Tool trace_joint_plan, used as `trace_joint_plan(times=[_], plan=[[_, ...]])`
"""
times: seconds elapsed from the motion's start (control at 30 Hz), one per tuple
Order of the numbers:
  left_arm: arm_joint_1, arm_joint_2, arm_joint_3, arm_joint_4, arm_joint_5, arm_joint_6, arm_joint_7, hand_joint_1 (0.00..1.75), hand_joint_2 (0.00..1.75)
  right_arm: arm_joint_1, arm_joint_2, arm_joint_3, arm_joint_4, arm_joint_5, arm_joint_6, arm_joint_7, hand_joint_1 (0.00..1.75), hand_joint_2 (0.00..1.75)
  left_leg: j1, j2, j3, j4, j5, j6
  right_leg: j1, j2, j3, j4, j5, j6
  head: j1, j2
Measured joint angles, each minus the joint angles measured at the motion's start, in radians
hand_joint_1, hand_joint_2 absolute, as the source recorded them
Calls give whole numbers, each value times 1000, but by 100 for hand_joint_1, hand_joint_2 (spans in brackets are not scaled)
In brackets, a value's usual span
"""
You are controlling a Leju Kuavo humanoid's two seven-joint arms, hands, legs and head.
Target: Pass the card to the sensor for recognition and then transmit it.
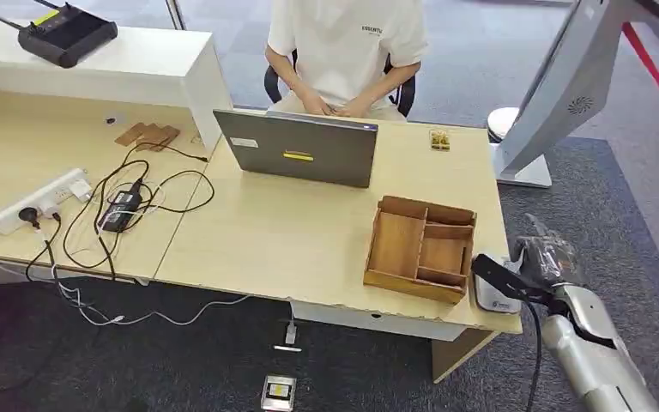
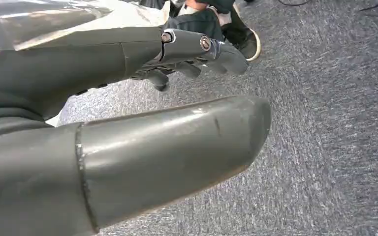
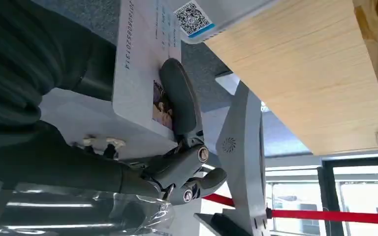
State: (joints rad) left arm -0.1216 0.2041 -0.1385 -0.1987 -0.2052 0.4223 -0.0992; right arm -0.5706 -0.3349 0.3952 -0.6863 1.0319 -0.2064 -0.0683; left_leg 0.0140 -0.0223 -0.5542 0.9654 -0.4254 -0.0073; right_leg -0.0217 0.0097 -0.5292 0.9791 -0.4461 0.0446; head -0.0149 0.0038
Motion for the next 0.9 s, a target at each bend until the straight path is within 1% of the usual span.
trace_joint_plan(times=[0.47, 0.7, 0.9], plan=[[0, 0, 0, 0, -2, 2, 10, 0, 0, 7, 10, 3, 56, 16, 21, -6, 175, 175, 0, 0, 4, 0, 0, 0, 0, 0, 4, -1, 0, 0, 0, 0], [-1, 0, 0, 0, -2, 5, 11, 0, 0, 12, 15, 5, 88, 22, 15, -5, 175, 175, 0, 0, 3, 0, 0, 0, 0, 1, 2, 0, 1, 0, 0, 0], [-1, 0, 0, 0, -1, 7, 12, 0, 0, -8, 21, 8, 98, 28, -2, 0, 175, 175, 0, 0, 2, 0, 0, 0, 0, 1, 1, 0, 1, 0, 0, 0]])
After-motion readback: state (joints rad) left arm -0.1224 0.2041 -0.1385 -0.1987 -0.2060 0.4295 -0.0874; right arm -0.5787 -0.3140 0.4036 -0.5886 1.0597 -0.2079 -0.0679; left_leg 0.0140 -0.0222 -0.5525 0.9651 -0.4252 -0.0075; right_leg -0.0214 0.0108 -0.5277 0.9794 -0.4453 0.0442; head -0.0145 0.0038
